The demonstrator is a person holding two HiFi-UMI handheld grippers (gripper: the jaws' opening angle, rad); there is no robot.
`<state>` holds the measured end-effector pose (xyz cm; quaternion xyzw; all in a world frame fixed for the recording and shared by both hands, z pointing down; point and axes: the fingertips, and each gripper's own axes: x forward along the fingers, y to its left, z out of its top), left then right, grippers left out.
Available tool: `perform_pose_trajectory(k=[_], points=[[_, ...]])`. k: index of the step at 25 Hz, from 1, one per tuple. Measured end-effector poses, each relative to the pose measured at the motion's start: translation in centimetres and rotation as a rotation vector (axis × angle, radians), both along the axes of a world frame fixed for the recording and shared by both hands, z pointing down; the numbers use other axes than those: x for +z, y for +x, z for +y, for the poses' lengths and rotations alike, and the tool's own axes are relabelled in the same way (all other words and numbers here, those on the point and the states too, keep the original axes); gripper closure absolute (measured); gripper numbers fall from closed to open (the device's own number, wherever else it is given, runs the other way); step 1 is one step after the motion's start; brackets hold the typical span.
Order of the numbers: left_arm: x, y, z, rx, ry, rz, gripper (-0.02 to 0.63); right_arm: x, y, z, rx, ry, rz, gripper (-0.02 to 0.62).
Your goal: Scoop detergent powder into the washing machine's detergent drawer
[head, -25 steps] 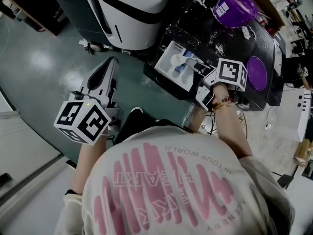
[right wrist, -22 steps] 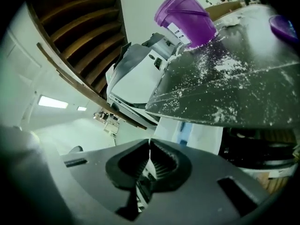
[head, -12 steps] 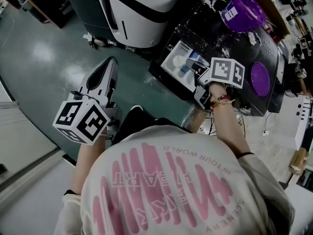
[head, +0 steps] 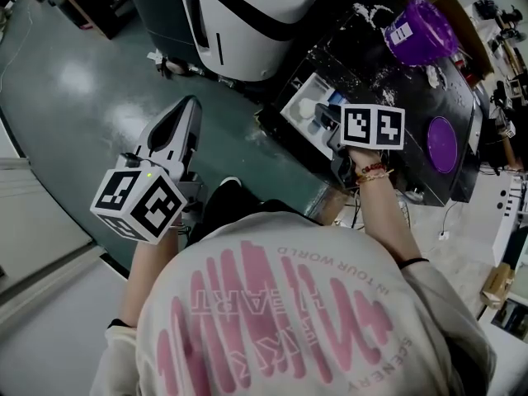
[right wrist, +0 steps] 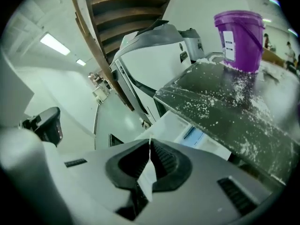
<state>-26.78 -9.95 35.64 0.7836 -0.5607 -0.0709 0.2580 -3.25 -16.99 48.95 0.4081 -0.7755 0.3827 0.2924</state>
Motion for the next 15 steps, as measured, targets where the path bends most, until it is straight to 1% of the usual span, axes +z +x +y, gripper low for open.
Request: perform_pose_trajectory(k=[5, 15], points=[[0.2, -0.2, 0.1, -0.009, -0.001, 0.007, 0.604, 0.5, -0.5, 0.2, -0.094, 0.019, 0.079, 0.591], [0.4, -0.8, 0.2, -0.024, -0.002, 0.019, 0.604, 2.0, -2.2, 1.6, -0.398, 0.098, 0.311, 0.591]])
